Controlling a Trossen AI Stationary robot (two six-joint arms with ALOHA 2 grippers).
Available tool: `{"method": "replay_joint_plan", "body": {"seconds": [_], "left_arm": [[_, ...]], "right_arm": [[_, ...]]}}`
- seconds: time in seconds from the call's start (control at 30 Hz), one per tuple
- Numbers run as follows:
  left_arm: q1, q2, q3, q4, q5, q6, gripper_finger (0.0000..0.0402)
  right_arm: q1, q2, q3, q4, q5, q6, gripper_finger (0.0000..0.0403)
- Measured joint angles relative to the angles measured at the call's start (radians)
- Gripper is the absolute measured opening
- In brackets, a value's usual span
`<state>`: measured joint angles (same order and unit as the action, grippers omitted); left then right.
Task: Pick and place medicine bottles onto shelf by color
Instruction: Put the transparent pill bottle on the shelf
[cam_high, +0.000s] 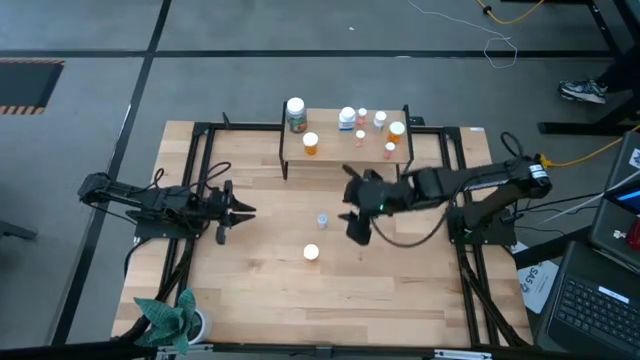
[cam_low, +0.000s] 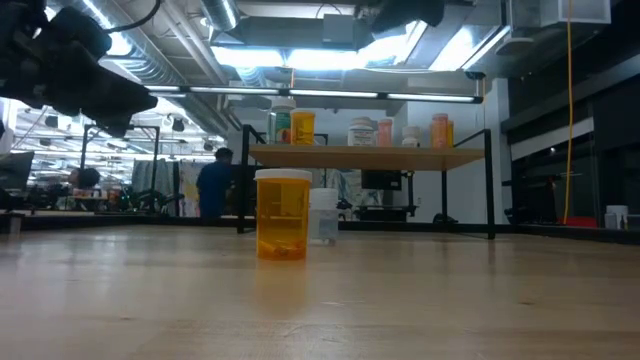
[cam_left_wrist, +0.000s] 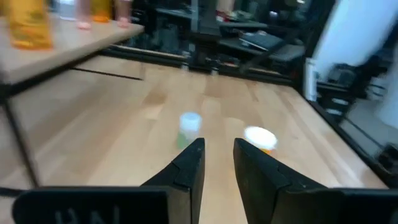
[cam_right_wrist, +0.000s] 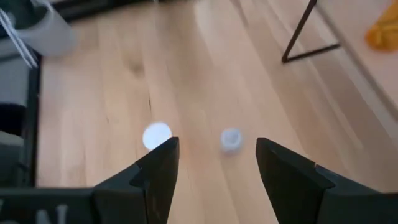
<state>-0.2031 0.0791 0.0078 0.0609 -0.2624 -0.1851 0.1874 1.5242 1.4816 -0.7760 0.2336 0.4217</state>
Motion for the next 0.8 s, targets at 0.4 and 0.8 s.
{"method": "replay_joint_plan", "body": {"seconds": [0.4,0.8], "left_arm": [[0.000,0.302,0.120,-0.034,0.092,-0.166,0.0080],[0.002,0.636,0.255,-0.017,-0.017,-0.085,0.0080]], "right_arm": [[0.087,0.123,-0.001,-0.032,0.140,0.145,0.0216],[0.064,0.283,-0.001,-0.030,0.191,0.136,0.0216]]}}
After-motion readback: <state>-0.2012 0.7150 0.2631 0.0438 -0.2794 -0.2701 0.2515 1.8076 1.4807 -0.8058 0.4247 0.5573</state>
